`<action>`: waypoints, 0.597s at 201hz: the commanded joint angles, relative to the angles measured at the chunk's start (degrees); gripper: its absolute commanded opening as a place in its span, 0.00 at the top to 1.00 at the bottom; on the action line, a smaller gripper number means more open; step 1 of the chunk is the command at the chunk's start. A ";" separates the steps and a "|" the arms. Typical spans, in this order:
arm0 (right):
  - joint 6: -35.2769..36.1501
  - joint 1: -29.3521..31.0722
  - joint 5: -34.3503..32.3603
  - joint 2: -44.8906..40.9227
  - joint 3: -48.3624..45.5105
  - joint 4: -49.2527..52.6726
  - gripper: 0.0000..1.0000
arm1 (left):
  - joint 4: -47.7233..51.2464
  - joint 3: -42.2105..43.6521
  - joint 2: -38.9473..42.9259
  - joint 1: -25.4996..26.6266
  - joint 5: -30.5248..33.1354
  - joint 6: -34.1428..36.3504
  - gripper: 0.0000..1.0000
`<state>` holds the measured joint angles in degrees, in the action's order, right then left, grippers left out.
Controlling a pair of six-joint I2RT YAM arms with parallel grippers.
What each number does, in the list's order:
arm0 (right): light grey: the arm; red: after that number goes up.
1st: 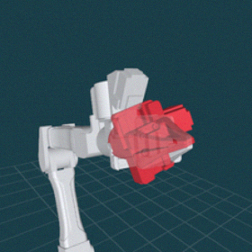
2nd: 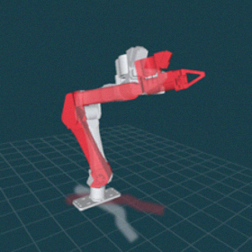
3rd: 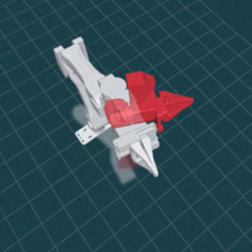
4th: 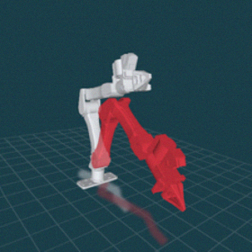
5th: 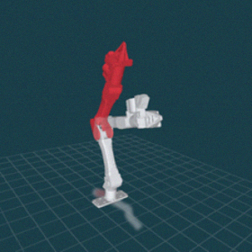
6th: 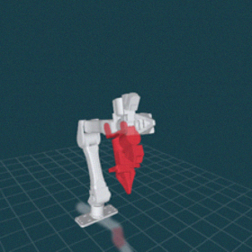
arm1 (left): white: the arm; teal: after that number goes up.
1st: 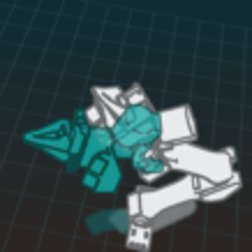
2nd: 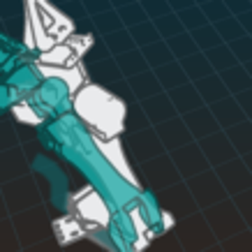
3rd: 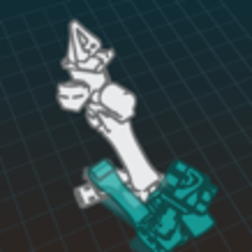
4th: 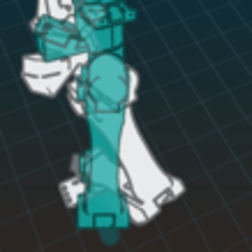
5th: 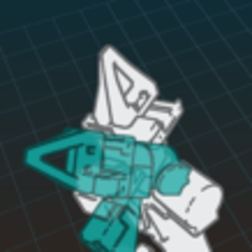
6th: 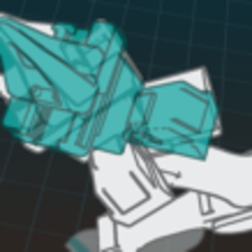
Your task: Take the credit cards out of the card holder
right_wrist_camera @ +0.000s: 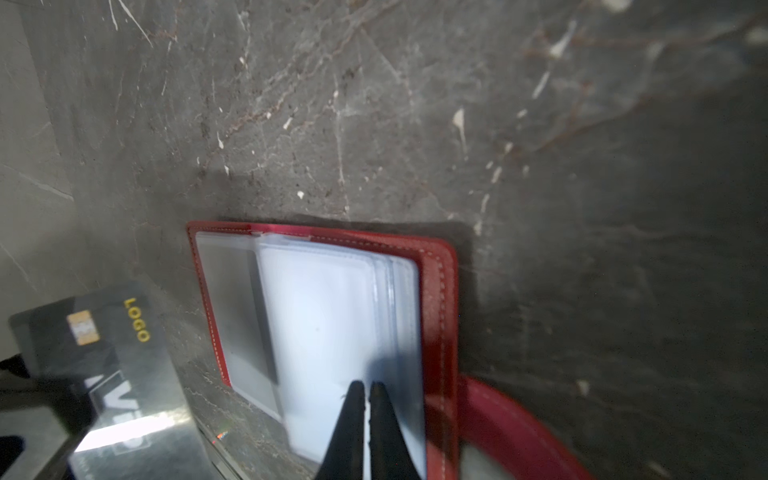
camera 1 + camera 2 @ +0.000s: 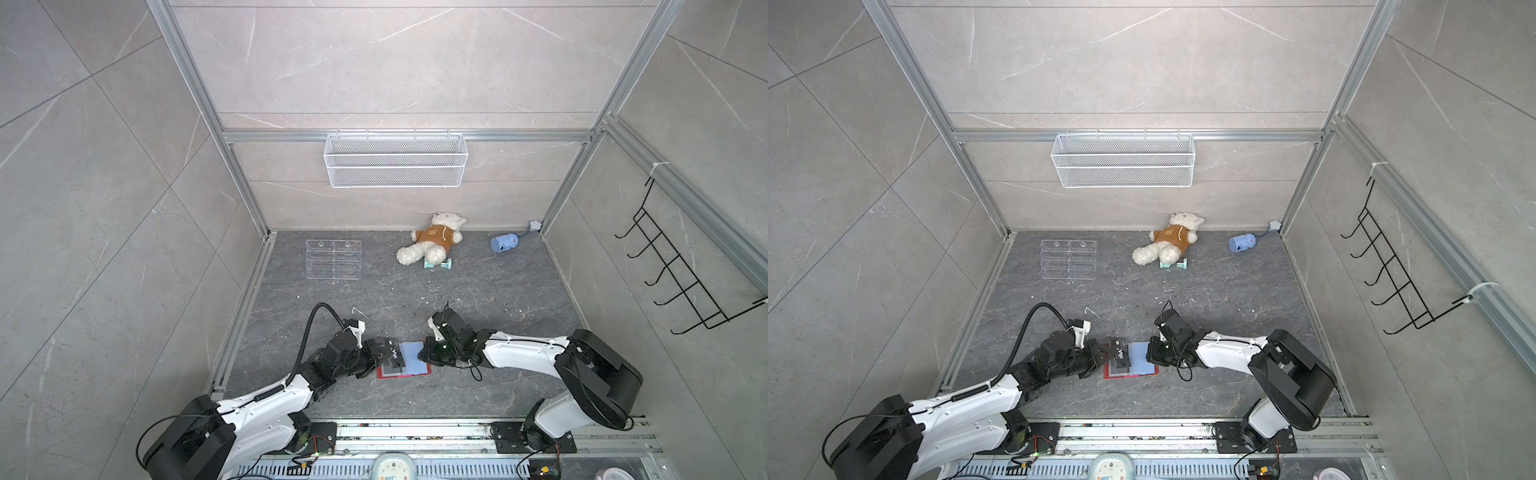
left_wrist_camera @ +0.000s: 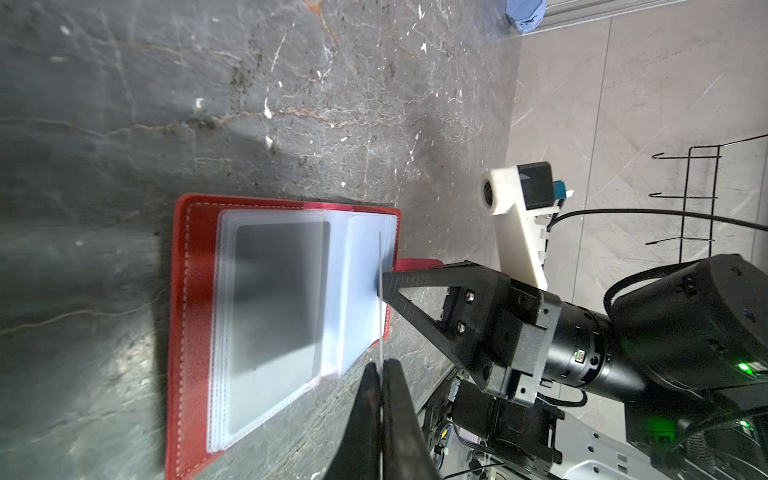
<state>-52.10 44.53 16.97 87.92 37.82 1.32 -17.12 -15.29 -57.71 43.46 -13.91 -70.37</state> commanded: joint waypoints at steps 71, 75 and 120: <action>2.08 -3.75 -1.05 -14.82 10.29 13.78 0.26 | 2.39 -7.35 7.80 -1.14 1.82 -3.54 1.00; 2.16 -4.22 -0.74 -15.40 10.61 13.95 0.24 | 1.64 -7.54 7.69 -1.21 1.93 -4.07 1.00; 0.22 -9.19 6.50 -20.34 11.36 9.89 0.17 | -10.26 -11.01 3.38 -2.35 0.71 -11.48 1.00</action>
<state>-50.65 37.19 18.65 69.91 48.16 12.34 -16.97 -22.44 -52.14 41.76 -12.56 -76.60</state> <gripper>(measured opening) 0.828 0.044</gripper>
